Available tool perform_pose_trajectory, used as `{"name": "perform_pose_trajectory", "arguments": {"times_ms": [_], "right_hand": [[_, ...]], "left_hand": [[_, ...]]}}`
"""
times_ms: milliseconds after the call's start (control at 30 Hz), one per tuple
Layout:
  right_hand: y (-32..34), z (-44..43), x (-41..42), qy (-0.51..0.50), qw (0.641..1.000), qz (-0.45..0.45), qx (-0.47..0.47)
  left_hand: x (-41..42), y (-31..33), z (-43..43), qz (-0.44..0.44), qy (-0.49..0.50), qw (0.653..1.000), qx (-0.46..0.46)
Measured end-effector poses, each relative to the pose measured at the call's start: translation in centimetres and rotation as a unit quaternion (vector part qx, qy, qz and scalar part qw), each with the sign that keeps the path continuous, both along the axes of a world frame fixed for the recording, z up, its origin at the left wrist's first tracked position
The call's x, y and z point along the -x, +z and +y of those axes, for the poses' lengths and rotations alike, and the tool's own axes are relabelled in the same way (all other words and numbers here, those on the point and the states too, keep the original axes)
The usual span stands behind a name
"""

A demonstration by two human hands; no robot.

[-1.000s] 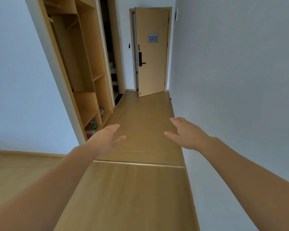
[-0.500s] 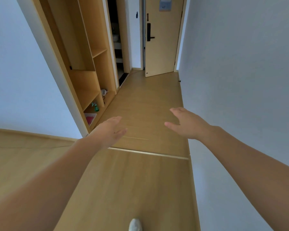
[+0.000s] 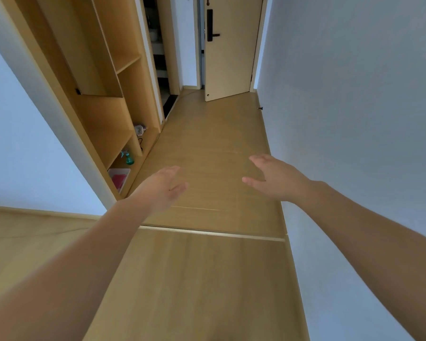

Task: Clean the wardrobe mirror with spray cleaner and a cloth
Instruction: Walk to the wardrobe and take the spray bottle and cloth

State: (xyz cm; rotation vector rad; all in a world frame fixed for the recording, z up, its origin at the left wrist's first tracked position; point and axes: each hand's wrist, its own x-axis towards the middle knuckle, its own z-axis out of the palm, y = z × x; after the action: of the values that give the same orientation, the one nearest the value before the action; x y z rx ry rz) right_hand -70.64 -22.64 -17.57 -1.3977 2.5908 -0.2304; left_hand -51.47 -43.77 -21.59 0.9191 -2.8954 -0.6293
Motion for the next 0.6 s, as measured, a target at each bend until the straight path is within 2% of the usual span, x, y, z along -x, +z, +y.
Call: {"name": "perform_pose_trajectory", "arguments": {"times_ms": [400,600], "right_hand": [[-2.2,-7.9,9.4,0.003,1.0,-0.024,-0.008],[-2.9,-13.4,16.8,0.045,0.999,-0.024,0.007]], "left_hand": [[7.6,-2.6,-7.1,-0.015,0.011,1.0,-0.016],[13.6,-4.0,-10.7,-0.003,0.044,0.999,-0.025]]}}
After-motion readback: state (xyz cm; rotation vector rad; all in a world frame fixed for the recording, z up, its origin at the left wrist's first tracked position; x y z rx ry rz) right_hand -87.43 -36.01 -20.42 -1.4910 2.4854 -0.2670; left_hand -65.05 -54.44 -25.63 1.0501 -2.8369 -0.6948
